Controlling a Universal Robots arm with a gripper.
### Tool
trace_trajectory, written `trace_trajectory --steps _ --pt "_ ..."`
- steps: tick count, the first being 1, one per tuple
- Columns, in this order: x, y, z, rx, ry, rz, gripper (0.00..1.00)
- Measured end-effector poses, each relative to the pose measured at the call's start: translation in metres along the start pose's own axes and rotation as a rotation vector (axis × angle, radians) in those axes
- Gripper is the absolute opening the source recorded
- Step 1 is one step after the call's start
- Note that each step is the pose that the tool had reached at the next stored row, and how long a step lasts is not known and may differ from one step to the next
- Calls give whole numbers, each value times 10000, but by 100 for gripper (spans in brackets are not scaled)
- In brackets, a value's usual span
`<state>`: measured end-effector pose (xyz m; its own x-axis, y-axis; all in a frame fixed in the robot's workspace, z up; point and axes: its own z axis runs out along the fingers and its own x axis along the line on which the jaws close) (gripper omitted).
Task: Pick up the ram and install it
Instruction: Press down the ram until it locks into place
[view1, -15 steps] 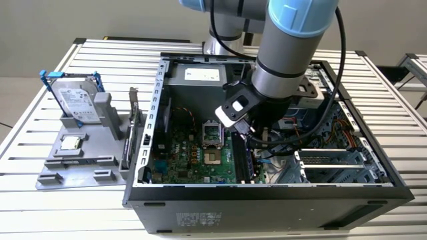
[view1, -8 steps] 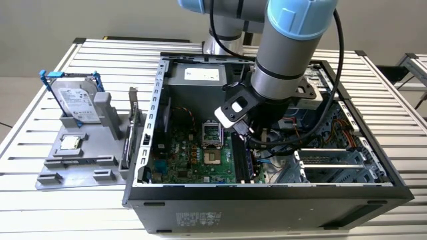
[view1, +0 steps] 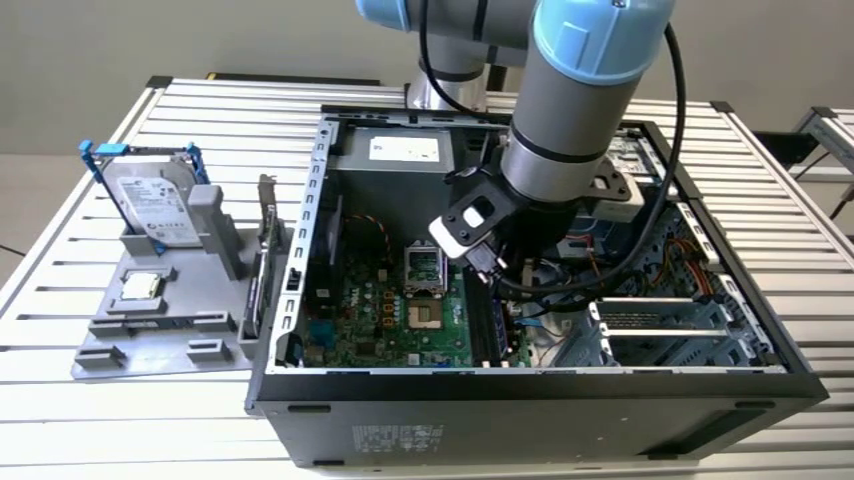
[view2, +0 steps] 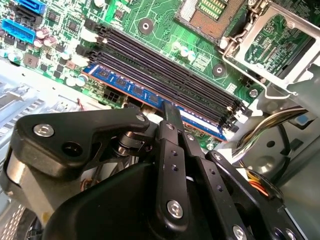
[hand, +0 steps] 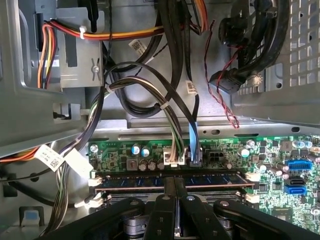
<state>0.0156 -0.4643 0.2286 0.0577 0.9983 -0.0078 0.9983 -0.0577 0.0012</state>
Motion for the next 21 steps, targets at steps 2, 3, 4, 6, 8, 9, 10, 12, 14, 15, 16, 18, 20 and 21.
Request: trace_trajectory --steps 2,3,4,6,8,9,10,12,14,15,16,18,20,21 --pt "1 0 9 0 0 4 0" --pt "2 0 14 0 1 7 0" --pt "2 0 18 0 0 9 0" --pt "3 0 28 0 0 13 0" --pt "5 0 37 1 -1 18 0" --pt "5 0 40 1 -4 20 0" --pt "5 0 44 1 -6 22 0" --pt "6 -1 53 1 -7 26 0" --pt "8 -1 63 2 -6 30 0" --pt "9 -1 67 1 -4 31 0" --pt "9 -1 72 0 -2 32 0" --pt "10 -1 78 2 -6 35 0" --pt "10 -1 88 1 -2 38 0" --pt "10 -1 91 1 -4 40 0"
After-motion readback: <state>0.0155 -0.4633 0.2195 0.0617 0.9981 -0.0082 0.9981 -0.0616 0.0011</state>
